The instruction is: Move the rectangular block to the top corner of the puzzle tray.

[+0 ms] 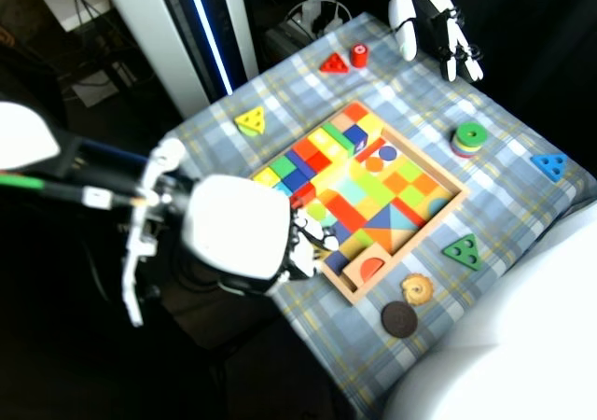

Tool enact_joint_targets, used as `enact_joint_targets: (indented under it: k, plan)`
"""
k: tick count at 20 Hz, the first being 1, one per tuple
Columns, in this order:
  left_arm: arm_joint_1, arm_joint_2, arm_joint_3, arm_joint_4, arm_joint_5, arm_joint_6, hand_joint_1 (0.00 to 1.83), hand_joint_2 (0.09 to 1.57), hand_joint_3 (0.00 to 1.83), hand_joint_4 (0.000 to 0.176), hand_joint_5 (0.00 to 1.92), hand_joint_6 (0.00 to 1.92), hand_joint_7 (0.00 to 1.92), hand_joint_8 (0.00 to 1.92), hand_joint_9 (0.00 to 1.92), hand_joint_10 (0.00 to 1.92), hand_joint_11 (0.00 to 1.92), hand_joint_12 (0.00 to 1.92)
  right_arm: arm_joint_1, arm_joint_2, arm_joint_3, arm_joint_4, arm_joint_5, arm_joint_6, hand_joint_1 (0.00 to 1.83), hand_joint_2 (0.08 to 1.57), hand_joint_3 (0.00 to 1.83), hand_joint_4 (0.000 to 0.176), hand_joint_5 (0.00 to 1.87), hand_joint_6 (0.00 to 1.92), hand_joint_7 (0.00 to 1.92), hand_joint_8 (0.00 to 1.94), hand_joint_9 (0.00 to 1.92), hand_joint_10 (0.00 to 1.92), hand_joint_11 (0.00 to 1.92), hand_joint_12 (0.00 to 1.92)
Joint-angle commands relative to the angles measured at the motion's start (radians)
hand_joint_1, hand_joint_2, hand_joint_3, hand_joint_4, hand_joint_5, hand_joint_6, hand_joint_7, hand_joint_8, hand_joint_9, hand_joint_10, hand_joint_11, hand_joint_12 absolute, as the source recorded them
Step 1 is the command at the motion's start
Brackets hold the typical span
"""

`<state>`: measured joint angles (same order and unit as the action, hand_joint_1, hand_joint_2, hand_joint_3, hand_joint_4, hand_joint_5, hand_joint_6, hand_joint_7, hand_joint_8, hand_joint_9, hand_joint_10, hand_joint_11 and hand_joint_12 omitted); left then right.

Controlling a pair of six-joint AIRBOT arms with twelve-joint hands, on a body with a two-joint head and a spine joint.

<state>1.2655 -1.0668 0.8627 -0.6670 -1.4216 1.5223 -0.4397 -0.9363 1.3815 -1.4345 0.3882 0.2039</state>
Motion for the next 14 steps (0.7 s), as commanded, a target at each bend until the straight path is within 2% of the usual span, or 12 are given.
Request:
enact_joint_targets:
  k: [1,3,4,5,6,7,8,9,10,11,12,14]
  plan:
    - [-0.001,0.013,-0.002,0.039,-0.118,-0.006,0.64,1.39,0.0,0.094,0.46,0.0,0.15,0.0,0.12,0.01,0.0,0.0,-0.004,0.02,-0.025,0.165,0.004,-0.114,1.56,1.23,0.0,0.0,0.48,0.0,1.34,1.94,1.48,1.92,1.56,1.92]
    - [0.007,0.023,-0.008,0.037,-0.13,-0.006,0.63,1.39,0.0,0.068,0.46,0.0,0.16,0.0,0.09,0.0,0.0,0.0,-0.057,0.087,-0.128,0.552,0.051,-0.495,1.54,1.24,0.0,0.0,0.47,0.0,1.19,1.94,1.44,1.92,1.52,1.92]
    - [0.01,0.026,-0.011,0.035,-0.135,-0.006,0.63,1.39,0.0,0.068,0.46,0.0,0.16,0.0,0.09,0.0,0.0,0.0,-0.091,0.113,-0.174,0.73,0.088,-0.682,1.54,1.24,0.0,0.0,0.47,0.0,1.19,1.94,1.44,1.92,1.52,1.92]
    - [0.013,0.026,-0.012,0.032,-0.139,-0.006,0.64,1.39,0.0,0.069,0.46,0.0,0.15,0.0,0.09,0.0,0.0,0.0,-0.123,0.125,-0.204,0.867,0.127,-0.808,1.53,1.25,0.0,0.0,0.47,0.0,1.2,1.94,1.44,1.92,1.51,1.92]
    - [0.015,0.026,-0.013,0.028,-0.144,-0.006,0.65,1.39,0.0,0.076,0.46,0.0,0.15,0.0,0.08,0.0,0.0,0.0,-0.212,0.14,-0.242,1.075,0.232,-0.956,1.53,1.25,0.0,0.0,0.48,0.0,1.26,1.94,1.48,1.92,1.52,1.92]
    - [0.015,0.025,-0.012,0.028,-0.145,-0.006,0.65,1.39,0.0,0.076,0.46,0.0,0.15,0.0,0.08,0.0,0.0,0.0,-0.263,0.143,-0.257,1.164,0.293,-1.013,1.53,1.25,0.0,0.0,0.48,0.0,1.26,1.94,1.48,1.92,1.52,1.92]
    - [0.015,0.025,-0.012,0.028,-0.144,-0.006,0.65,1.38,0.0,0.077,0.46,0.0,0.15,0.0,0.08,0.0,0.0,0.0,-0.361,0.146,-0.277,1.288,0.402,-1.073,1.48,1.25,0.0,0.0,0.47,0.01,1.29,1.94,1.51,1.92,1.54,1.92]
    - [0.014,0.025,-0.012,0.028,-0.144,-0.006,0.65,1.38,0.0,0.077,0.46,0.0,0.15,0.0,0.08,0.0,0.0,0.0,-0.404,0.146,-0.292,1.355,0.47,-1.107,1.48,1.25,0.0,0.0,0.47,0.01,1.29,1.94,1.51,1.92,1.54,1.92]
    - [0.015,0.027,-0.014,0.028,-0.145,-0.006,0.65,1.38,0.0,0.082,0.47,0.0,0.16,0.01,0.09,0.01,0.0,0.0,-0.49,0.151,-0.334,1.472,0.587,-1.201,1.45,1.26,0.0,0.013,0.48,0.01,1.25,1.94,1.48,1.92,1.5,1.92]
    - [0.016,0.03,-0.016,0.028,-0.146,-0.006,0.66,1.38,0.0,0.077,0.47,0.0,0.15,0.0,0.09,0.0,0.0,0.0,-0.544,0.159,-0.376,1.547,0.66,-1.28,1.45,1.26,0.0,0.0,0.52,0.01,1.22,1.94,1.46,1.92,1.49,1.92]
    - [0.018,0.032,-0.018,0.028,-0.147,-0.006,0.68,1.38,0.0,0.08,0.46,0.0,0.15,0.0,0.08,0.0,0.0,0.0,-0.599,0.169,-0.417,1.621,0.742,-1.368,1.46,1.29,0.01,0.004,0.49,0.01,1.18,1.94,1.44,1.92,1.47,1.92]
    - [0.022,0.033,-0.021,0.021,-0.154,-0.006,0.72,1.37,0.0,0.085,0.46,0.0,0.14,0.0,0.09,0.0,0.0,0.0,-0.718,0.175,-0.498,1.751,0.92,-1.493,1.51,1.28,0.0,0.0,0.48,0.0,1.24,1.94,1.51,1.92,1.54,1.92]
